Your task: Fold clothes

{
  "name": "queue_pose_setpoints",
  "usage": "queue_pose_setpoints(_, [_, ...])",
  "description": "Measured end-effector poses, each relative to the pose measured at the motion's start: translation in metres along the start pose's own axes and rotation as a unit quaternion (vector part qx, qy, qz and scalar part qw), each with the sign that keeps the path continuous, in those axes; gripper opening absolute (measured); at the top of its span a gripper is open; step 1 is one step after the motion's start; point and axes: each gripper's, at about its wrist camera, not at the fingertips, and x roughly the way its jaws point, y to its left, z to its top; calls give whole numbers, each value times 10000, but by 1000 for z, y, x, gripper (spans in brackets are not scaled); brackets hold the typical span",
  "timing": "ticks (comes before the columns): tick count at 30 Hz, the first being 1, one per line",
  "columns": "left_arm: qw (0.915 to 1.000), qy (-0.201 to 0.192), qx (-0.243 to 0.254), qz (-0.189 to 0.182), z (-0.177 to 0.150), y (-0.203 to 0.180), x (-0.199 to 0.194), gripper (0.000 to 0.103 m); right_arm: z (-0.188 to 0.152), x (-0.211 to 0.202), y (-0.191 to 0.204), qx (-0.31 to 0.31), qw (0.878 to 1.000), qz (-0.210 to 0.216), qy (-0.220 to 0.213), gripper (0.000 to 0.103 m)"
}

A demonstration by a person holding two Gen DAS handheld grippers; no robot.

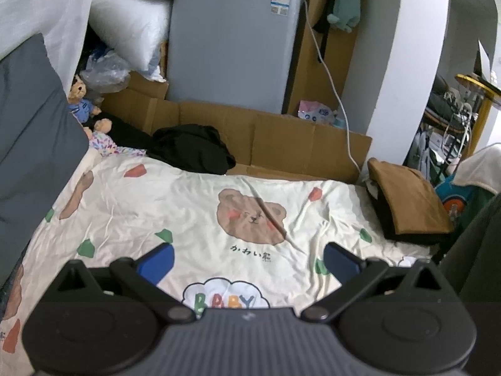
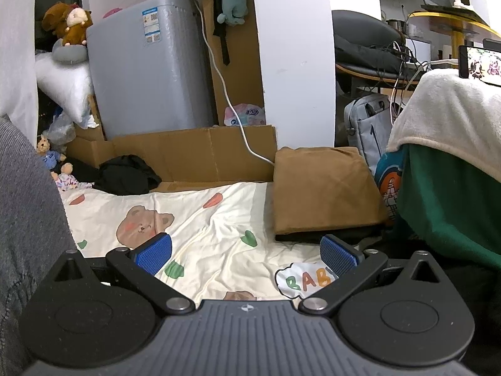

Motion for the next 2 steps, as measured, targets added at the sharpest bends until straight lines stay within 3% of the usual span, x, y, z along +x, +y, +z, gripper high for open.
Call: queue_pose_setpoints(2, [9999, -65, 14, 102, 1, -3, 0, 103, 1, 0, -1, 7, 10000, -10, -16, 103])
